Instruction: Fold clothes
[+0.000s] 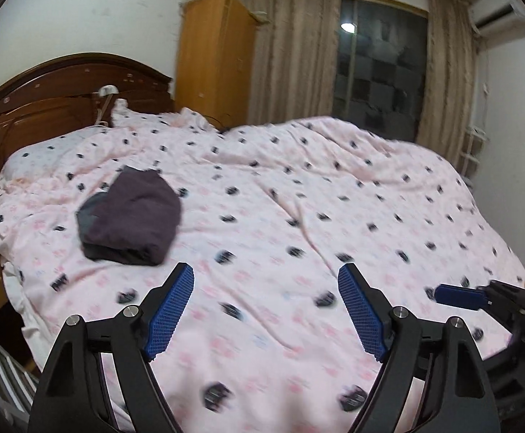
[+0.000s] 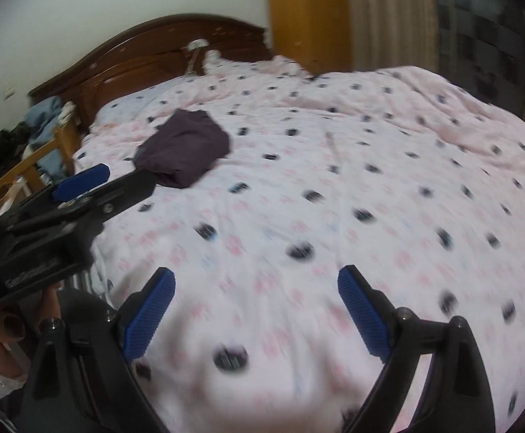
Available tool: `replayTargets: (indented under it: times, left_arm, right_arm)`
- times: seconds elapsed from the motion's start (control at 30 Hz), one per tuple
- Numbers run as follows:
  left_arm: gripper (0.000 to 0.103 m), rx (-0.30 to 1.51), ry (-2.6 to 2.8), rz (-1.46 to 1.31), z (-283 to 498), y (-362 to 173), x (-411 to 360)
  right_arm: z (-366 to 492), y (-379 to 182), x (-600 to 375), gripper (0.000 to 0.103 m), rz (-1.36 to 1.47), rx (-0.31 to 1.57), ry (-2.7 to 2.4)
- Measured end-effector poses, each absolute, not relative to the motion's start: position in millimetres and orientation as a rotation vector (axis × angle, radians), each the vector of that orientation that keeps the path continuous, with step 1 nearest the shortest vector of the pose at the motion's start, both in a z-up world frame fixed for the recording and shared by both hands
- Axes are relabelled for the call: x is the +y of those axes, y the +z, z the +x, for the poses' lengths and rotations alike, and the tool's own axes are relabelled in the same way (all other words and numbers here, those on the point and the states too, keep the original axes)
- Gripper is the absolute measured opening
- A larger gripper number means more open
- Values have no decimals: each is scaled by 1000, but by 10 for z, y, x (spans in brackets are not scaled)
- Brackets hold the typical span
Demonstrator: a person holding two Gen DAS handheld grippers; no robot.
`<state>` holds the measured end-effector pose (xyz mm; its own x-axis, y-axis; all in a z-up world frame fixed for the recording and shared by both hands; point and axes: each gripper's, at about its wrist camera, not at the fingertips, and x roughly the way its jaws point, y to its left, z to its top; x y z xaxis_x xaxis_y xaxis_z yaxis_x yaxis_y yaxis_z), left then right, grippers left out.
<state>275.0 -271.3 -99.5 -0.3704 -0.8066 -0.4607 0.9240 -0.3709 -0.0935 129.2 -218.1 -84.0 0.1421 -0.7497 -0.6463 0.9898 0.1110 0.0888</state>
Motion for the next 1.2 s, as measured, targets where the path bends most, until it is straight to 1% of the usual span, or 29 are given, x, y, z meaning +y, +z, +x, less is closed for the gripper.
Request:
replayTargets:
  times: [0.17, 0.27, 0.4, 0.57, 0.83, 1.2]
  left_arm:
    - [79, 389, -1923, 509, 2363, -1033, -2433]
    - [79, 372, -1872, 544, 2307, -1042, -2276]
    - [79, 376, -1783, 569, 2443, -1023, -2126]
    - [79, 377, -1677, 573, 2771, -959, -1980]
    - [79, 363, -1530, 561, 3277, -813, -1766]
    - [79, 314, -1455, 510, 3701, -605, -1691]
  right_arm:
    - [962, -881, -1662, 98, 635, 418, -1474]
    - [806, -844, -1395, 100, 665, 346, -1506]
    - [747, -689, -1228, 101, 662, 284, -1479]
    - [890, -478, -1103, 101, 616, 223, -1394]
    - [1424, -363, -1136, 102, 538, 261, -1266]
    - [1912, -258, -1555, 102, 478, 307, -1182]
